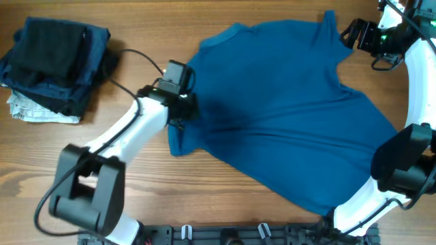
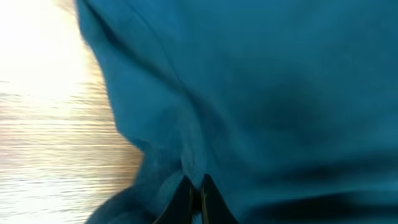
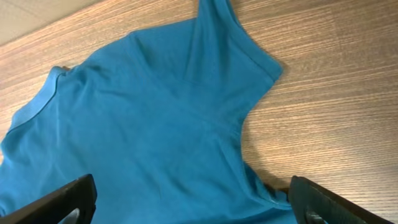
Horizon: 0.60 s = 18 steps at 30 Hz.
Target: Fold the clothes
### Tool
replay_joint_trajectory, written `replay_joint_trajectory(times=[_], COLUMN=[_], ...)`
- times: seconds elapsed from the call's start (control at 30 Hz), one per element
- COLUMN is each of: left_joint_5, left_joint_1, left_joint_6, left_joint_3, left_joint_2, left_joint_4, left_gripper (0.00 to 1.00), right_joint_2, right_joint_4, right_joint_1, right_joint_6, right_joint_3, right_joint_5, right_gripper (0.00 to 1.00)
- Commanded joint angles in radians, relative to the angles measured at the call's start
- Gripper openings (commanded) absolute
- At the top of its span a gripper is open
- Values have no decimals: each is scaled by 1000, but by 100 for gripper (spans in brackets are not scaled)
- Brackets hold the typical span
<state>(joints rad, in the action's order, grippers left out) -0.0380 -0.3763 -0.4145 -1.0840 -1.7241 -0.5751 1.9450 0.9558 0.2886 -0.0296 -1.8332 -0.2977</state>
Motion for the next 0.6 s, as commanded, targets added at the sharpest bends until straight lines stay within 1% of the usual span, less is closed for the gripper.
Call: replay_joint_trajectory(times=[0.0,0.03,0.07,0.1,0.13,0.17,0.2,0.27,0.37,0.43,0.57], left_joint_5=[15,7,4,2,2,2,2,7,52,86,95], left_joint_1=[-71,-93,-103,-118,-127,-131,-132,-128,-108,-83,-3], left_joint_6=[-44,-43,-44,-43,-43,-43,-43,-43,-42,-42,-38], left_joint_3=[-5,-5,-5,-9,-20,-35,-47,-101,-162,-173,-172], left_joint_2=[-84,-92,-92,-86,-82,-78,-73,-48,-9,20,30], left_joint_4=[27,40,48,57,49,29,7,-75,-153,-175,-229], left_gripper=[10,18,18,24,32,37,38,46,50,53,54], right_joint_2=[9,9,9,9,9,9,9,9,9,9,9], right_joint_4=[-2,-3,-3,-2,-2,-3,-3,-2,-3,-2,-3], right_joint_1=[2,2,2,2,2,2,2,1,2,0,0], right_joint_6=[1,1,1,1,1,1,1,1,1,1,1], right_joint_3=[1,1,1,1,1,1,1,1,1,1,1], right_joint_5=[6,6,6,6,6,6,6,6,6,6,6], right_gripper=[100,100,100,100,100,100,100,100,100,100,100])
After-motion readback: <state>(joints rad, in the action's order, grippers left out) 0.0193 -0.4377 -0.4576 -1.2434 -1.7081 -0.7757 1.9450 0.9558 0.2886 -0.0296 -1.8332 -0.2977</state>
